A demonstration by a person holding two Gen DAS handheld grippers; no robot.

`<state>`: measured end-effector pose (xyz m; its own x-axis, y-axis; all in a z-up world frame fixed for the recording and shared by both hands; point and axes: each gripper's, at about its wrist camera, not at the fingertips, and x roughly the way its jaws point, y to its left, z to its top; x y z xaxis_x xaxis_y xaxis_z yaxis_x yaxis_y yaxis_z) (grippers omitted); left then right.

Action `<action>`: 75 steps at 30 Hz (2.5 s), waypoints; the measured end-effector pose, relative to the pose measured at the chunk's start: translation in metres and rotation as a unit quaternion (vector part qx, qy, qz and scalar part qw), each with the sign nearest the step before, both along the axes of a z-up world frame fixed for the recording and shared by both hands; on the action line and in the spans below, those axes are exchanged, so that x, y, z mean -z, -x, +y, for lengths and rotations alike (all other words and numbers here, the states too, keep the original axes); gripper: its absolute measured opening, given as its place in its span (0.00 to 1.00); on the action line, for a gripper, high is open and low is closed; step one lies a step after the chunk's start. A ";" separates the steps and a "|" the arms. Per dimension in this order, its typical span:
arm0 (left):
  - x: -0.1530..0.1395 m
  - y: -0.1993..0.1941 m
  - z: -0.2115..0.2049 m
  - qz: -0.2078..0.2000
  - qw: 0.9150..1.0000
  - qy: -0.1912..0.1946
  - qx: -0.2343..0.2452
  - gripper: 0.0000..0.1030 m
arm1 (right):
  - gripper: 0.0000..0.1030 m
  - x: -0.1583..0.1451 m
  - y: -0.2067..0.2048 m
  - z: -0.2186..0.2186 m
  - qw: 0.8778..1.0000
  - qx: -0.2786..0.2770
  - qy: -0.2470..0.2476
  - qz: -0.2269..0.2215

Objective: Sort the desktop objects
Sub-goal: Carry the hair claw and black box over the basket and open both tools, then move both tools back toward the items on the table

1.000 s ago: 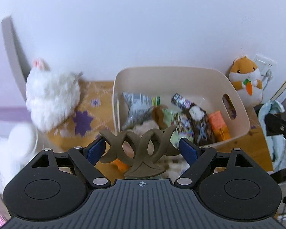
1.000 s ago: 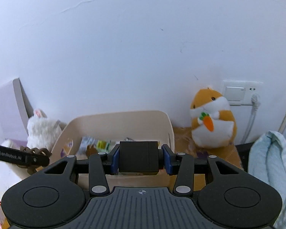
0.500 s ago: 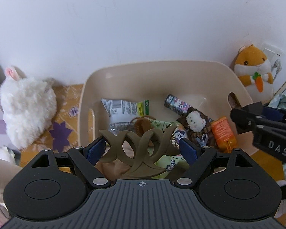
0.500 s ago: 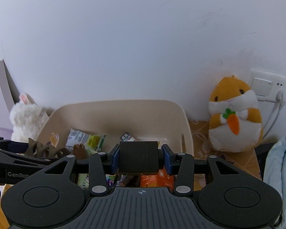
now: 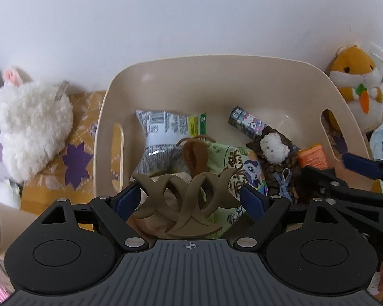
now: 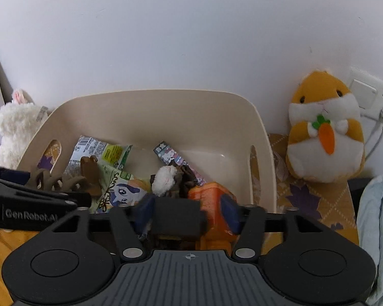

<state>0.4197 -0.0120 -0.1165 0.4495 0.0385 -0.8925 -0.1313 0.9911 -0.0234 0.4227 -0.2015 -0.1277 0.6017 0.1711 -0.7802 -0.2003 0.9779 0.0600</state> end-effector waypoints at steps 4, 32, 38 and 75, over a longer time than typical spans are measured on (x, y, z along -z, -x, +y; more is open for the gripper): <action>-0.007 0.005 0.005 -0.007 1.000 -0.005 0.001 0.83 | 0.79 -0.010 0.008 -0.005 1.000 0.019 -0.003 -0.023; -0.041 0.027 0.016 -0.077 0.997 0.021 0.022 0.90 | 0.94 -0.045 0.036 -0.001 0.996 0.033 0.023 -0.082; -0.050 0.036 0.012 -0.083 0.995 0.030 0.038 0.90 | 0.95 -0.049 0.043 -0.009 0.996 0.035 0.020 -0.085; 0.055 0.174 0.013 0.012 0.979 0.034 0.201 0.91 | 1.00 0.069 0.228 -0.019 0.999 0.014 0.006 0.039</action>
